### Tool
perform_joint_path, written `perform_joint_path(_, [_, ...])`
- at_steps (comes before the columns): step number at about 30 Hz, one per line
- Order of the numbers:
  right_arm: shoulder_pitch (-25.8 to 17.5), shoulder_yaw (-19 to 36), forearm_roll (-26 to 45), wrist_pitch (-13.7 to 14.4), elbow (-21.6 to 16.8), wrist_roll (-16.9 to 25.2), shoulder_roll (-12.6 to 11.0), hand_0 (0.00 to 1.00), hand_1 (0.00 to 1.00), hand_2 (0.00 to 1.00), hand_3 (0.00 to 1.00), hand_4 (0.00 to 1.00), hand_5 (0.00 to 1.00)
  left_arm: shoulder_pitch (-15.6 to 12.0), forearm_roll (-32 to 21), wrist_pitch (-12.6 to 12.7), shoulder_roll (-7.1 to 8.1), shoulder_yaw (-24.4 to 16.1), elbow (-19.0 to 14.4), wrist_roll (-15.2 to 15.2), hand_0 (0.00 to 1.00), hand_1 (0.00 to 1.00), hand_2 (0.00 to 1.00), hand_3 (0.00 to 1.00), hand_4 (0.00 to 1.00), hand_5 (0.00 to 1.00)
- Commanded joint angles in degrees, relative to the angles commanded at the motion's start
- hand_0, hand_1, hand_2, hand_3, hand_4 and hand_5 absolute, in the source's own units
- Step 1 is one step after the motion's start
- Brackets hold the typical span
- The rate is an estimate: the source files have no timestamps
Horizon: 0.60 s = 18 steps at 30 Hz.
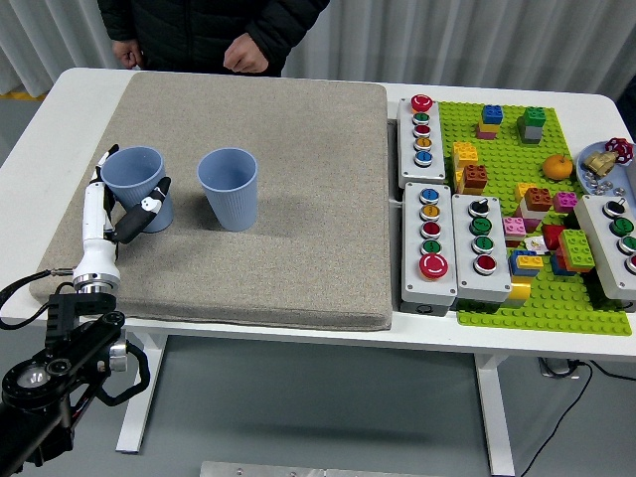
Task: Pick cup pour cup place
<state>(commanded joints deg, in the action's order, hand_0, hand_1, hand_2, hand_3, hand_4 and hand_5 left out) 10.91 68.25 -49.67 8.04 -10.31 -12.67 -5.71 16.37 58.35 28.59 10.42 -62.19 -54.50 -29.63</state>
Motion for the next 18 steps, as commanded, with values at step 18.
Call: perform_joint_path(18, [-0.2,0.1,-0.3,-0.1,0.0,-0.1,0.0,0.742,0.703,0.723,0.639,0.216,0.389,-1.8,2.9,-1.1,1.12,-1.2,-2.1,1.2,0.716,0.809,0.993,0.998,0.964,0.461])
